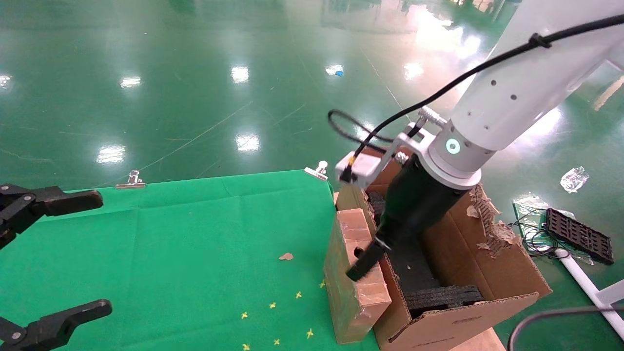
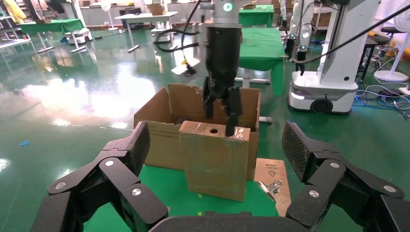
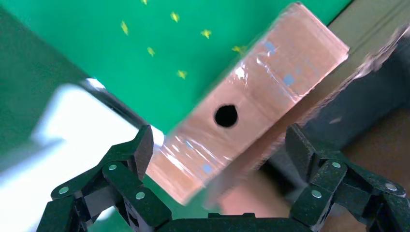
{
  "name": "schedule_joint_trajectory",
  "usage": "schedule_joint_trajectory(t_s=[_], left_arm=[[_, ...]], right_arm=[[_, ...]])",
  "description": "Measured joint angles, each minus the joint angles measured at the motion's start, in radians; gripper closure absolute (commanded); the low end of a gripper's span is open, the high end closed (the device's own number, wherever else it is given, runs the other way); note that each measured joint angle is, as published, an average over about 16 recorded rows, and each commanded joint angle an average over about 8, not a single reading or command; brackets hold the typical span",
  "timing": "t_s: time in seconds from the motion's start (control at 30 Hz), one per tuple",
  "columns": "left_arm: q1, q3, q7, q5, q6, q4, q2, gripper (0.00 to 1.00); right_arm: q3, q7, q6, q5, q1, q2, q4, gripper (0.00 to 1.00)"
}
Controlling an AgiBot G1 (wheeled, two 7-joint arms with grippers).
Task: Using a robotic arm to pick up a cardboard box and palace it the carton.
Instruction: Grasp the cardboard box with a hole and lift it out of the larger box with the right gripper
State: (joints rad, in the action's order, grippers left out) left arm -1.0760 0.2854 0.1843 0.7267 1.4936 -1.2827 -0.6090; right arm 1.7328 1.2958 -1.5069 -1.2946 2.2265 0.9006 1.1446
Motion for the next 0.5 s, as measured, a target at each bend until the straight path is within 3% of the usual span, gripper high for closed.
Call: schedule_joint_trajectory(t_s=[0.17, 0.4, 0.43, 0.5], left_arm=[[0.000, 0.000, 0.000, 0.000, 0.000, 0.000, 0.000, 0.00], [0.000, 0.001, 0.000, -0.001, 0.000, 0.000, 0.000, 0.00], [0.000, 0.001, 0.000, -0.001, 0.000, 0.000, 0.000, 0.00], [0.000, 0.001, -0.001, -0.001, 0.000, 0.000, 0.000, 0.00]], right_arm=[[0.008, 0.101, 0.001, 0.033, -0.030, 0.016, -0.089, 0.00], [0.020, 0.144, 0.017, 0.036, -0.066, 0.044, -0.149, 0.02], [0.021, 0.146, 0.020, 0.035, -0.070, 0.047, -0.155, 0.07], [0.023, 0.147, 0.025, 0.034, -0.078, 0.054, -0.164, 0.28]])
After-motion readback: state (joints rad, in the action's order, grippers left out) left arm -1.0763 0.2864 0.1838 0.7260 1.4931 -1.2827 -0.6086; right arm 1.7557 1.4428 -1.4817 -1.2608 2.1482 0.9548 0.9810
